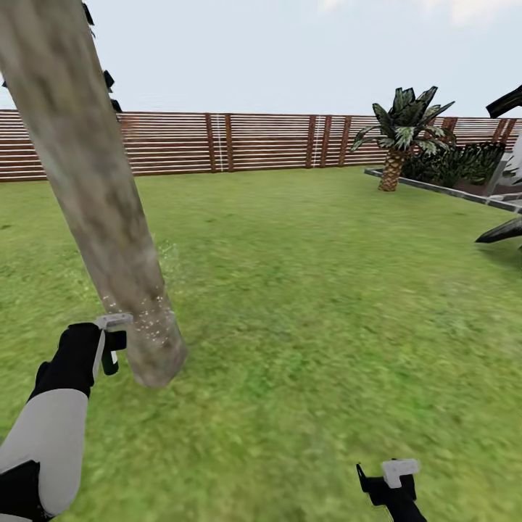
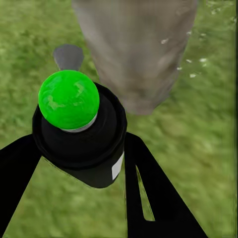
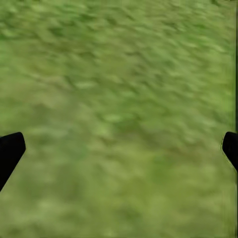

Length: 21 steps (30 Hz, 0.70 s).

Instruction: In the garden, pick up the pesticide atomizer on the floor and spray pesticide onto both trees until each tree trunk is fully covered.

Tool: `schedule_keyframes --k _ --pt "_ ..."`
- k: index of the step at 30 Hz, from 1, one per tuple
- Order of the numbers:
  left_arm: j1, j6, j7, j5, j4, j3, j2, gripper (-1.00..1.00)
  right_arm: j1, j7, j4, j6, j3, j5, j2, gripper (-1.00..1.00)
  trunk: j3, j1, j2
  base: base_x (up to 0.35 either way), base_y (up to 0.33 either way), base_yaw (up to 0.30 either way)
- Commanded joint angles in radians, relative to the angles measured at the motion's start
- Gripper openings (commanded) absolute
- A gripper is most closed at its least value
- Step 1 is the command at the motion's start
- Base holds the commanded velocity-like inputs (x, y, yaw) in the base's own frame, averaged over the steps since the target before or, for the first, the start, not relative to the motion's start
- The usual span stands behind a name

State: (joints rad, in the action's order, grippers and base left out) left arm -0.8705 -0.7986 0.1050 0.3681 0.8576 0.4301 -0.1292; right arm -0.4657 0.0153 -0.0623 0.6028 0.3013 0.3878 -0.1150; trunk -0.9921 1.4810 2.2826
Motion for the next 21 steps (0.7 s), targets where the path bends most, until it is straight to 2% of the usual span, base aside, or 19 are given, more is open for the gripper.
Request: schedule_keyframes --k 1,11,15,21 --pt "-0.001 -0.004 0.010 0.011 0.001 0.002 0.000 -1.00 -0.001 0.002 0.001 0.003 0.009 0.008 0.000 1.00 -0.001 0.000 0.000 0.116 -0.250 0.000" --pt "-0.001 -0.004 0.010 0.011 0.001 0.002 0.000 -1.00 -0.001 0.002 0.001 0.003 0.009 0.008 0.000 1.00 -0.001 0.000 0.000 -0.003 -0.272 0.000" --pt "0.000 -0.004 0.014 0.011 -0.005 0.004 0.003 -1.00 -0.001 0.002 0.001 0.003 0.009 0.008 0.000 1.00 -0.001 0.000 0.000 0.142 -0.244 0.000" --pt "0.000 -0.004 0.018 0.011 0.002 0.002 0.016 -1.00 -0.001 0.002 0.001 0.003 0.008 0.008 0.000 1.00 -0.001 0.000 0.000 0.058 -0.052 0.184"
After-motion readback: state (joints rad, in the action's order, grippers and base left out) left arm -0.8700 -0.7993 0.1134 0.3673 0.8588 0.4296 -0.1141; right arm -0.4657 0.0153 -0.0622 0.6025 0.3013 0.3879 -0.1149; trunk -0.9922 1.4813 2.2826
